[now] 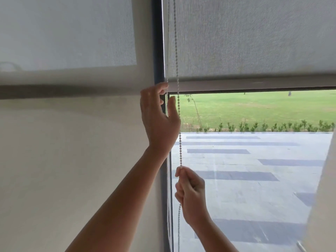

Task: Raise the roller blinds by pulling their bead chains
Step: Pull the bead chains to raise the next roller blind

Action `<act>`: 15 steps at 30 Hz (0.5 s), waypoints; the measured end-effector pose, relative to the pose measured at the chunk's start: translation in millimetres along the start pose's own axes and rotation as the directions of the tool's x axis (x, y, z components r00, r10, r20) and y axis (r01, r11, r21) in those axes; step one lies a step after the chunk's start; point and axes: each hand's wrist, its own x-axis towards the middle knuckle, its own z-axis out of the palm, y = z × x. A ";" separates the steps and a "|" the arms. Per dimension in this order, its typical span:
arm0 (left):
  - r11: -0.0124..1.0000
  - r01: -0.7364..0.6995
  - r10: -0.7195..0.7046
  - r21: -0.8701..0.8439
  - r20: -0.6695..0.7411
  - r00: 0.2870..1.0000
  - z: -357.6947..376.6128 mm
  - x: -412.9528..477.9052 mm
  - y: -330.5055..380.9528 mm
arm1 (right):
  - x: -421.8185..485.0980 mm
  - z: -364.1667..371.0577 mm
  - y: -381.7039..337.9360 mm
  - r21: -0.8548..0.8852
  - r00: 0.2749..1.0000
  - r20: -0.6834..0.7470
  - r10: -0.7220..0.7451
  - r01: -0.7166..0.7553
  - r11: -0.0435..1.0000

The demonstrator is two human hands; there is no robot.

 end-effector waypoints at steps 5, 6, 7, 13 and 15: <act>0.788 0.464 -0.337 -0.404 0.348 0.875 7.2 18.6 11.2 | -30.9 -15.3 26.2 0.004 0.990 -0.017 0.140 -0.140 0.990; 0.769 0.472 -0.333 -0.430 0.361 0.871 7.0 19.6 12.4 | -36.8 -17.3 32.0 0.004 0.985 -0.005 0.172 -0.172 0.985; 0.758 0.464 -0.325 -0.457 0.353 0.878 5.7 19.3 13.1 | -41.3 -20.1 37.4 0.005 0.978 0.009 0.208 -0.208 0.978; 0.821 0.311 -0.272 -0.478 0.152 0.950 -19.6 27.9 -4.2 | 15.3 -39.5 7.4 -0.377 0.826 0.364 0.430 -0.292 0.879; 0.844 0.287 -0.248 -0.453 0.146 0.958 -24.0 31.5 -7.9 | 55.4 -27.9 -22.2 -0.559 0.740 0.445 0.505 -0.211 0.802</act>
